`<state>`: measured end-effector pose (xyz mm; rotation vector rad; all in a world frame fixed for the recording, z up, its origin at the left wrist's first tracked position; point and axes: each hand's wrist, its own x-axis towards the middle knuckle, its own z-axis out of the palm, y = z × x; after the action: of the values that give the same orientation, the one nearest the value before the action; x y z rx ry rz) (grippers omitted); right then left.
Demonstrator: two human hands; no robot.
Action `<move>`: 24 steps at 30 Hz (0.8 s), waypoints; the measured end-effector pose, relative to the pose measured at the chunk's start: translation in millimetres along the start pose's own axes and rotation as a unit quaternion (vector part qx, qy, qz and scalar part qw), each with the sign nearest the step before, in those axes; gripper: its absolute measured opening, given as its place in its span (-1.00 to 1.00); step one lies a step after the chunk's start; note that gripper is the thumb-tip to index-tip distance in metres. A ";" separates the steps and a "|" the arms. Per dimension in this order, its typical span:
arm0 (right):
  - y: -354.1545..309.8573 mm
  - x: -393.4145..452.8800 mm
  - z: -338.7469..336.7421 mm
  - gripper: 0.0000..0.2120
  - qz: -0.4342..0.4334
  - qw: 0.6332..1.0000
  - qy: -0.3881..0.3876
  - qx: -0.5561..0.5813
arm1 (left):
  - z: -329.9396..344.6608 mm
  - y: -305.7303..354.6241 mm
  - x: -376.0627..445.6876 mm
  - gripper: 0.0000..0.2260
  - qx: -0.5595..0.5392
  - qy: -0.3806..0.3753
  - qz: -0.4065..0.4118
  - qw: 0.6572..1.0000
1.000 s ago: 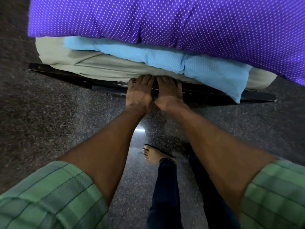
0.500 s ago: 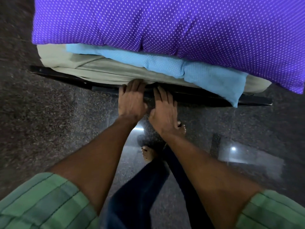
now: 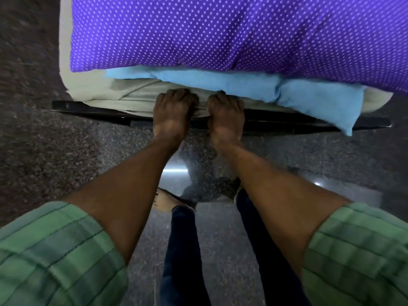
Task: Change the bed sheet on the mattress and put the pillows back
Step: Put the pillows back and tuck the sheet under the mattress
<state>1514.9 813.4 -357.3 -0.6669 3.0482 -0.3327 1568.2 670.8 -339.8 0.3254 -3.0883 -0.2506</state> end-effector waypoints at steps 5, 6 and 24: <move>-16.6 -40.5 10.3 -0.74 0.005 0.998 -0.037 0.058 | -1.7 -10.0 15.4 -0.89 -0.046 -0.054 -0.013 0.997; -20.0 -47.2 8.9 -0.66 0.015 0.997 -0.037 0.065 | 0.5 -10.3 11.8 -0.87 -0.045 -0.067 -0.002 0.997; -20.2 -41.4 1.6 -0.35 0.095 0.976 -0.197 0.004 | 10.7 6.8 -43.5 -0.57 0.070 -0.049 -0.023 0.996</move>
<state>1561.0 812.3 -356.4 -0.3806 2.6978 -0.1817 1608.9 688.2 -349.7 0.4015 -3.2055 -0.0522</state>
